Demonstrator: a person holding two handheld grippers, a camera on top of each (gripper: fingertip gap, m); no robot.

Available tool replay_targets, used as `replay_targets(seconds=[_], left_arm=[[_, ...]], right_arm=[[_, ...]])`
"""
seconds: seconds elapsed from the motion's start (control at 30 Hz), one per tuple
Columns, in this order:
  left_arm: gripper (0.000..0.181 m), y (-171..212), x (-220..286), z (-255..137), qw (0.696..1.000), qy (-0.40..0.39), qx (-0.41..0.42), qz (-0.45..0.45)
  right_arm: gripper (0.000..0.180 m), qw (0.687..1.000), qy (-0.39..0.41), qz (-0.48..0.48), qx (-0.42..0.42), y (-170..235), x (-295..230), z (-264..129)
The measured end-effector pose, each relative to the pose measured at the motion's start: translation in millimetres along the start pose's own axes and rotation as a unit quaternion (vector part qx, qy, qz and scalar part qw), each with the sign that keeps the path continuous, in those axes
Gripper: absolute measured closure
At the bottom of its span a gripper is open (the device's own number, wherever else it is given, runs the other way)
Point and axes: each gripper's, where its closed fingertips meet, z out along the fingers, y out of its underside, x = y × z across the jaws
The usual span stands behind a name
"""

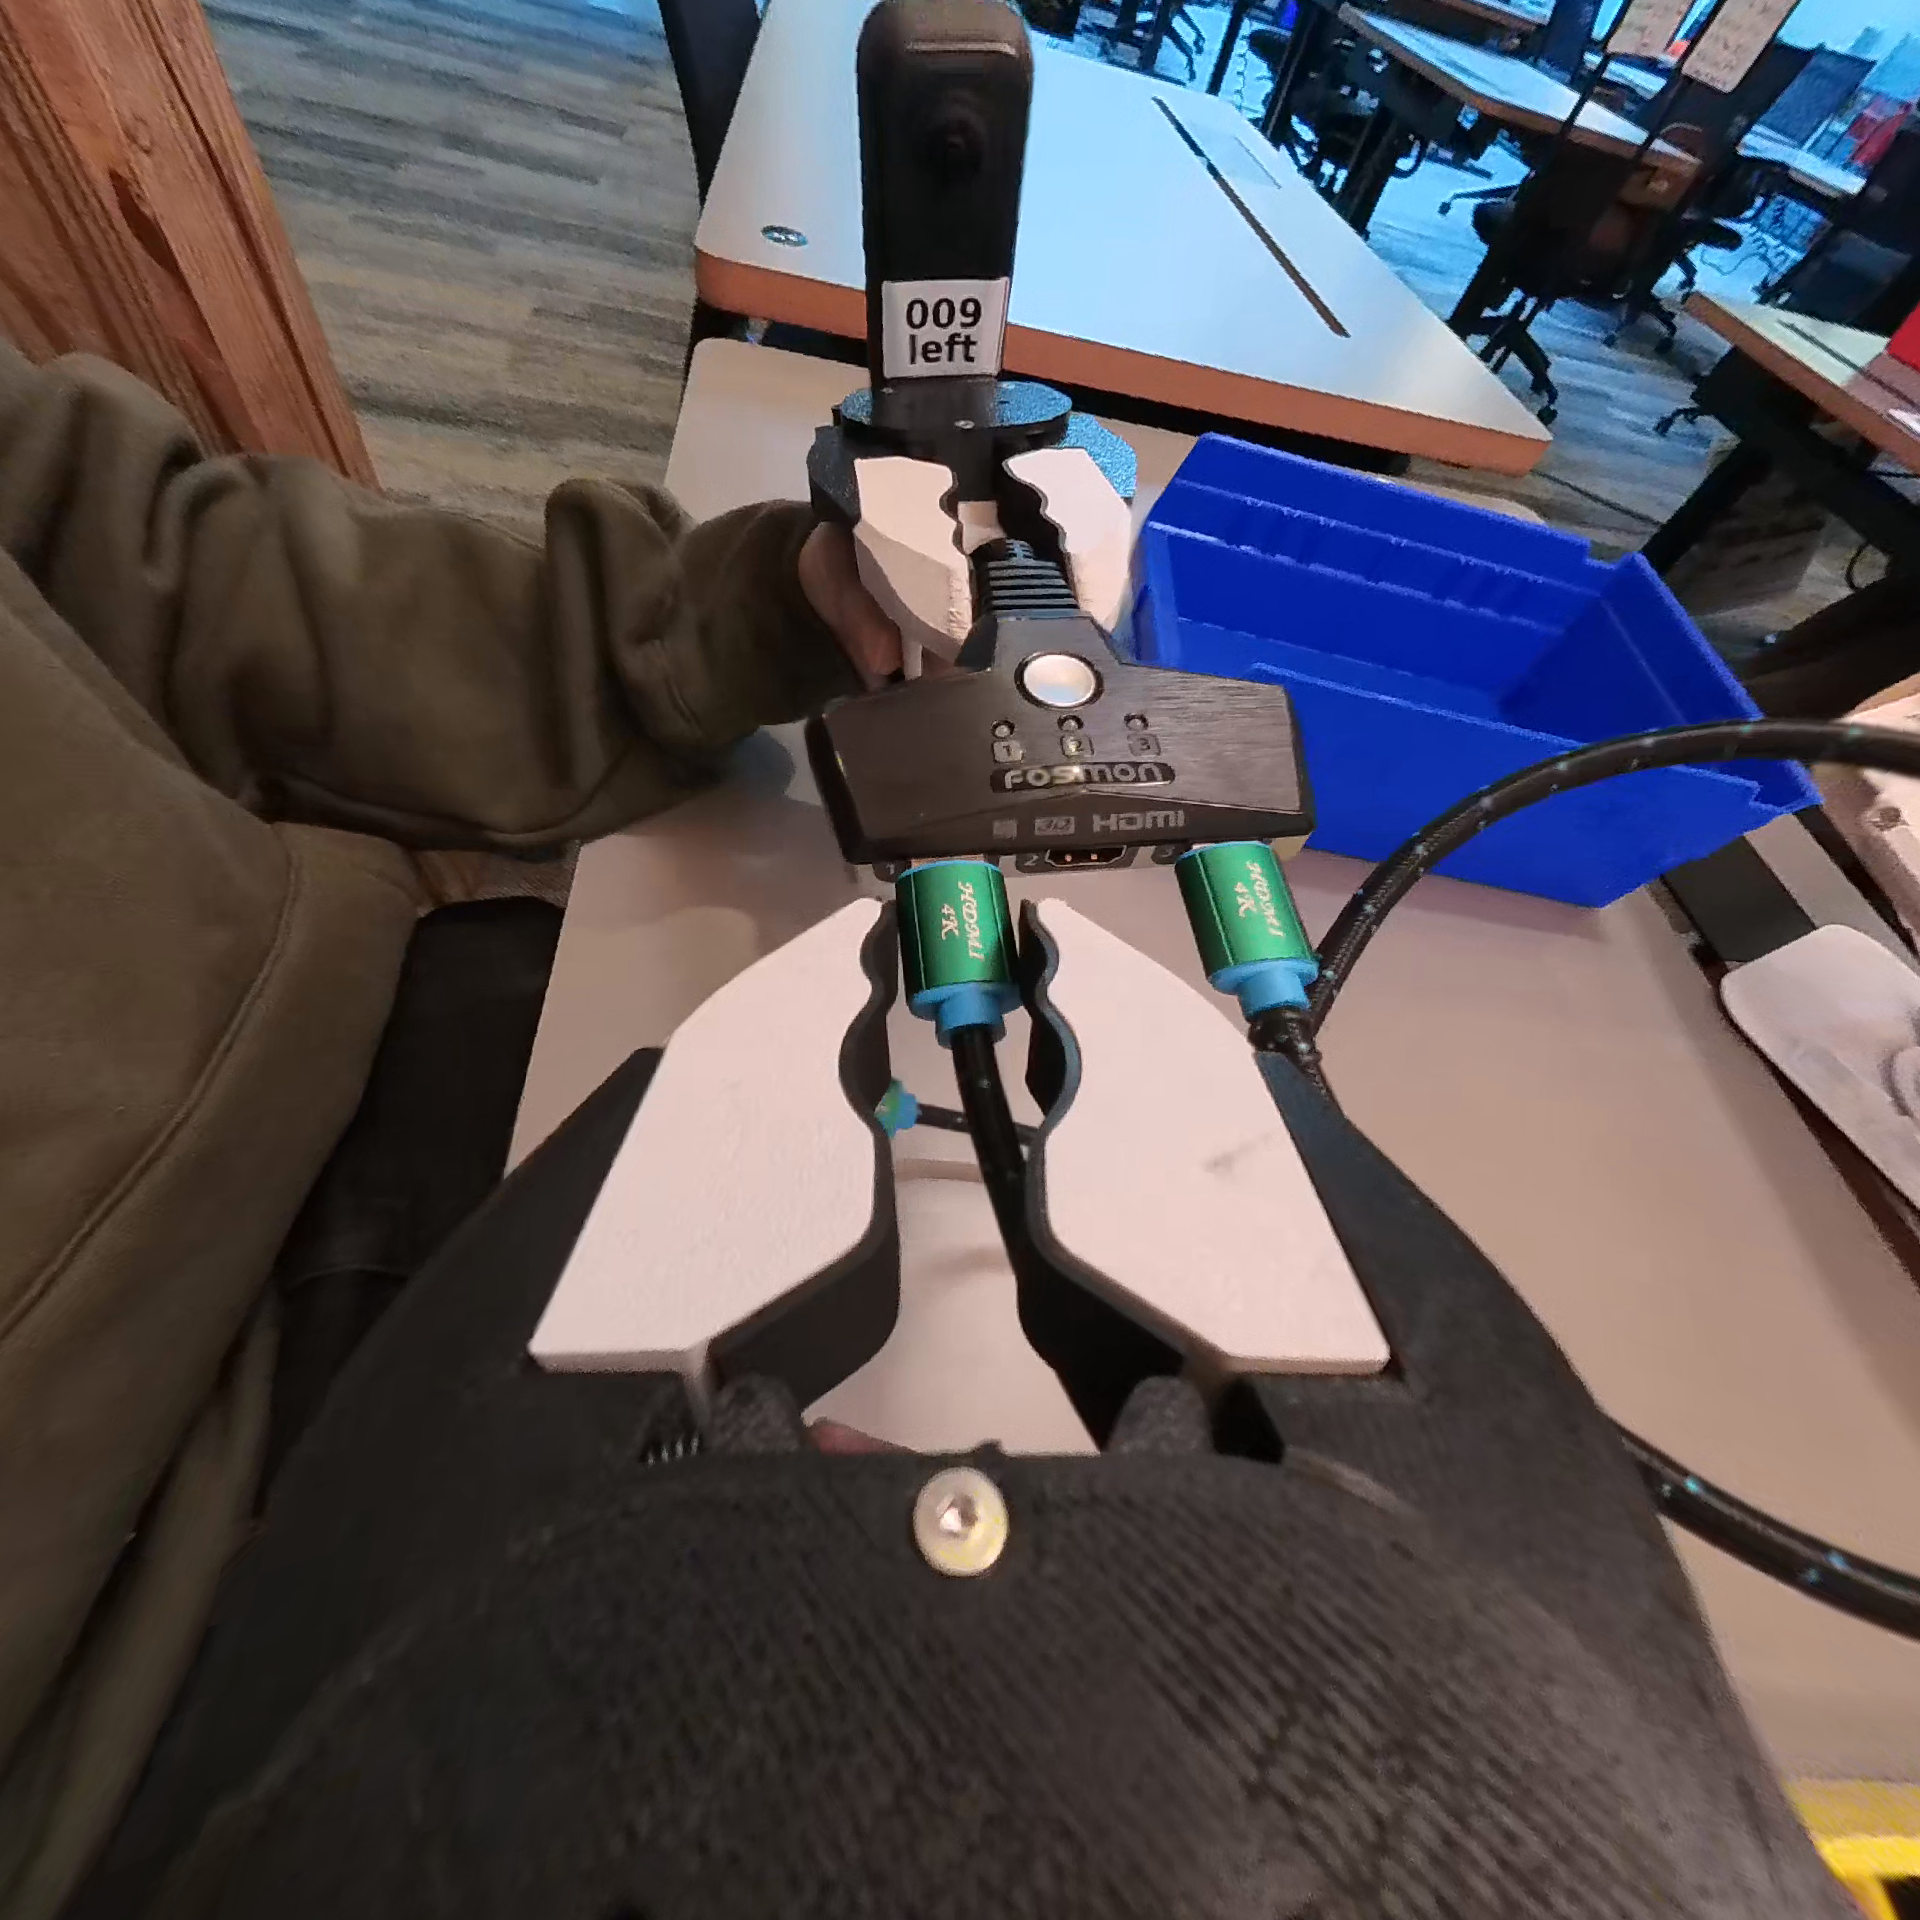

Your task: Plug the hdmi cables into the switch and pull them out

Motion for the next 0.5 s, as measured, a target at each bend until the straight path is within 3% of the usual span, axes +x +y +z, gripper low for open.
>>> replay_targets(seconds=[0.5], left_arm=[[0.160,1.3,0.0,-2.2,1.000,0.006,0.026,-0.006]], right_arm=[[0.159,0.998,-0.038,0.018,-0.037,-0.3,-3.0,6.3]])
